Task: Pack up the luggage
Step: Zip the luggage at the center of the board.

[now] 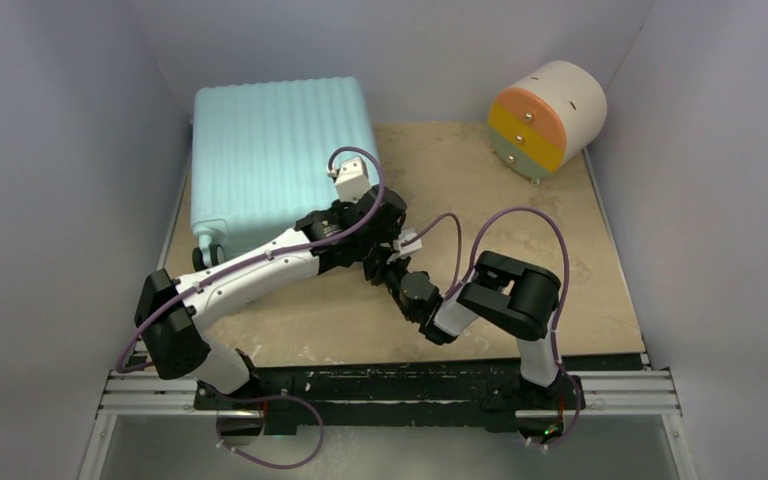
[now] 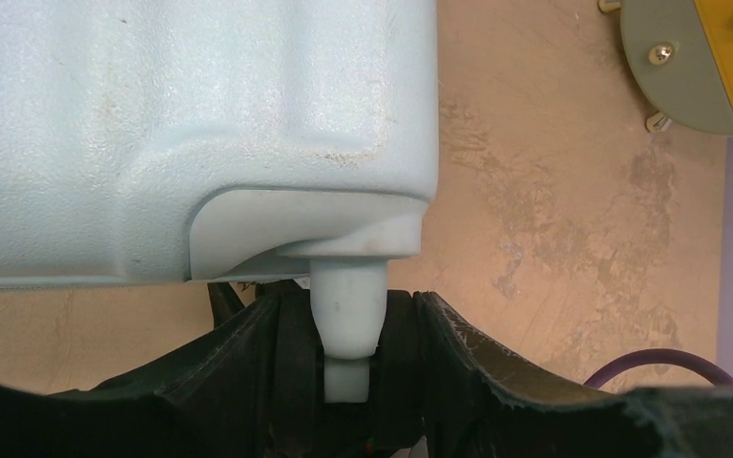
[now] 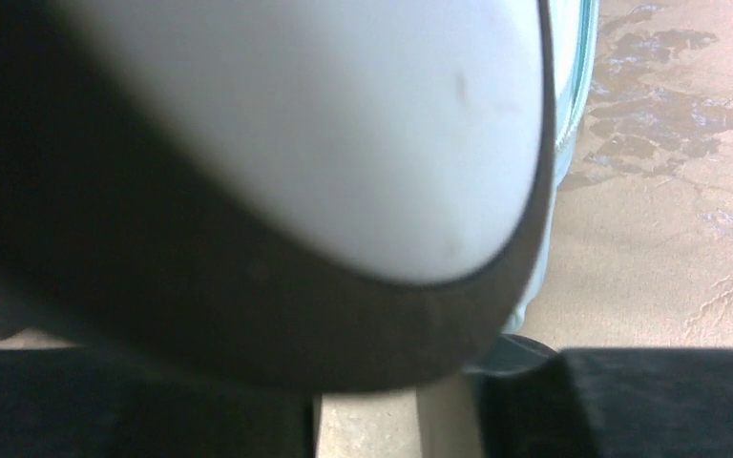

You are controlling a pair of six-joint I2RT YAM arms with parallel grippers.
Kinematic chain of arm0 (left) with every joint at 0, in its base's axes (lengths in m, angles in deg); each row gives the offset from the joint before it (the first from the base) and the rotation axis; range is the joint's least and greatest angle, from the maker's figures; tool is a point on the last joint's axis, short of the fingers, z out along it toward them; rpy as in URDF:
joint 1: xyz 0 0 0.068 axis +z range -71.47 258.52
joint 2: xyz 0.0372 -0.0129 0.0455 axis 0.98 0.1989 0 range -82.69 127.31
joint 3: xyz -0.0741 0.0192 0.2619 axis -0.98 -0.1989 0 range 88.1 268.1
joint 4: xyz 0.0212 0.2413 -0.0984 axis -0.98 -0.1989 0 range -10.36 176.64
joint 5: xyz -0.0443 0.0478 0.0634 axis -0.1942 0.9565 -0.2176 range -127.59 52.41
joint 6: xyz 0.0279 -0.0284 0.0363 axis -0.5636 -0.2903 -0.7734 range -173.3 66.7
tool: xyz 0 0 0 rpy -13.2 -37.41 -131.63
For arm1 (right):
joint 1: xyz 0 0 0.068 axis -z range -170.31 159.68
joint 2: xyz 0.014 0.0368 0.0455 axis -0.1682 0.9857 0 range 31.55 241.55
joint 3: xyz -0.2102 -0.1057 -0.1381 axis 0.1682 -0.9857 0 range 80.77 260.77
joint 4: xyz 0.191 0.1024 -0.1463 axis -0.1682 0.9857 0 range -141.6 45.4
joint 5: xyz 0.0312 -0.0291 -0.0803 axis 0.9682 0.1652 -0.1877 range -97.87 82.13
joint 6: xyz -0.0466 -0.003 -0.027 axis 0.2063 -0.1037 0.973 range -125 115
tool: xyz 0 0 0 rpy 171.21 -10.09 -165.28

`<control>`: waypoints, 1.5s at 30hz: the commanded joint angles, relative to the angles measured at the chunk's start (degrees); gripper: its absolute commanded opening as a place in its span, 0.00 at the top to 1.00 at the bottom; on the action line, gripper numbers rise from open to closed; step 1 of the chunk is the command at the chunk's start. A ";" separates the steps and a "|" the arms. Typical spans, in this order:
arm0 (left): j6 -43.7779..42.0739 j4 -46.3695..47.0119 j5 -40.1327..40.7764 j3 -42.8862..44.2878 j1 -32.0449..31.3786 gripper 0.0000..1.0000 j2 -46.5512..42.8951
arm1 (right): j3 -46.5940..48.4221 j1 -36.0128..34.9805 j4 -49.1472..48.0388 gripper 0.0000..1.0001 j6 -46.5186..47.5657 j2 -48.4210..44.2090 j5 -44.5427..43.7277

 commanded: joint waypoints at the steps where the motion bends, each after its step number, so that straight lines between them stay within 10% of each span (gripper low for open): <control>1: -1.10 -4.14 -1.00 -2.56 0.85 0.69 -0.05 | 4.86 0.40 -17.63 0.69 1.65 -0.31 -1.55; 9: -0.61 -4.31 -1.14 -3.40 0.84 0.82 -0.94 | 4.15 0.36 -17.60 1.00 1.41 -0.81 -2.03; 15: -0.34 -4.52 -0.81 -4.24 0.85 1.00 -1.74 | 1.52 0.40 -17.65 1.00 3.68 -1.64 -3.92; 45: 2.11 -4.84 0.45 -9.56 2.08 1.00 -3.65 | -9.76 5.95 -17.47 1.00 4.41 -2.97 -18.82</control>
